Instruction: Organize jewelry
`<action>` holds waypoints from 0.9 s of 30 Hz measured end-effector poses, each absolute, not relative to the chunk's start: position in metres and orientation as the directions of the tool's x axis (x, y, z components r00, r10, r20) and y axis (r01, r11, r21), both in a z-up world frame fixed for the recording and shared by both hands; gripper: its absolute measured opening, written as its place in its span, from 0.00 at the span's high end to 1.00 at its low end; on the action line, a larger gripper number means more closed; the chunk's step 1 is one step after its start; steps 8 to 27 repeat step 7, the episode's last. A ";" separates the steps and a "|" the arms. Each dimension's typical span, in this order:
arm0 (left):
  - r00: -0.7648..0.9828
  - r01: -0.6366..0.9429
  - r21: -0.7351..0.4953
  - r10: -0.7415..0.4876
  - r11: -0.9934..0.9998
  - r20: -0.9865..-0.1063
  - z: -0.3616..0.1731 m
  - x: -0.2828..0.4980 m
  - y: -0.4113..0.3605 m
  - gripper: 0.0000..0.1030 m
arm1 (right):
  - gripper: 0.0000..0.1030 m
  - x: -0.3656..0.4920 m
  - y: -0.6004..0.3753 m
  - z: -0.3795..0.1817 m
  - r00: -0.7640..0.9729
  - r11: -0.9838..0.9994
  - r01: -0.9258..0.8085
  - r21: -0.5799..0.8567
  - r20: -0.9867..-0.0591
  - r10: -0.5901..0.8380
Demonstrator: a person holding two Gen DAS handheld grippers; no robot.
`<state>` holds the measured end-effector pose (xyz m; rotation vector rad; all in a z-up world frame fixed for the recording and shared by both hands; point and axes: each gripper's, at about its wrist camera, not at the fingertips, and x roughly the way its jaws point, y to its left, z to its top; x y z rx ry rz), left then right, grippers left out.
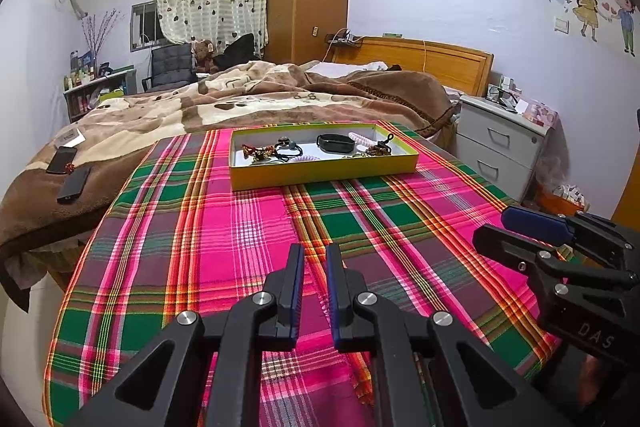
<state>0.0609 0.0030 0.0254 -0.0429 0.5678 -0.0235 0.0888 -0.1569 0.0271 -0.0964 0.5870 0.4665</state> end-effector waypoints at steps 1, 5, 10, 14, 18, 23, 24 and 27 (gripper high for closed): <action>0.843 0.009 -0.046 -0.032 0.999 -0.537 0.025 0.061 0.003 0.90 | 0.60 0.089 -0.157 0.027 0.732 0.892 -0.450 0.042 -0.554 0.396; 0.842 0.006 -0.046 -0.030 0.999 -0.538 0.024 0.061 0.003 0.90 | 0.60 0.089 -0.157 0.027 0.733 0.892 -0.450 0.042 -0.554 0.396; 0.841 0.004 -0.045 -0.027 0.999 -0.540 0.024 0.060 0.004 0.91 | 0.60 0.089 -0.157 0.027 0.731 0.892 -0.450 0.043 -0.555 0.396; 0.841 0.004 -0.045 -0.027 0.999 -0.540 0.024 0.060 0.004 0.91 | 0.60 0.089 -0.157 0.027 0.731 0.892 -0.450 0.043 -0.555 0.396; 0.841 0.004 -0.045 -0.027 0.999 -0.540 0.024 0.060 0.004 0.91 | 0.60 0.089 -0.157 0.027 0.731 0.892 -0.450 0.043 -0.555 0.396; 0.841 0.004 -0.045 -0.027 0.999 -0.540 0.024 0.060 0.004 0.91 | 0.60 0.089 -0.157 0.027 0.731 0.892 -0.450 0.043 -0.555 0.396; 0.841 0.004 -0.045 -0.027 0.999 -0.540 0.024 0.060 0.004 0.91 | 0.60 0.089 -0.157 0.027 0.731 0.892 -0.450 0.043 -0.555 0.396; 0.841 0.004 -0.045 -0.027 0.999 -0.540 0.024 0.060 0.004 0.91 | 0.60 0.089 -0.157 0.027 0.731 0.892 -0.450 0.043 -0.555 0.396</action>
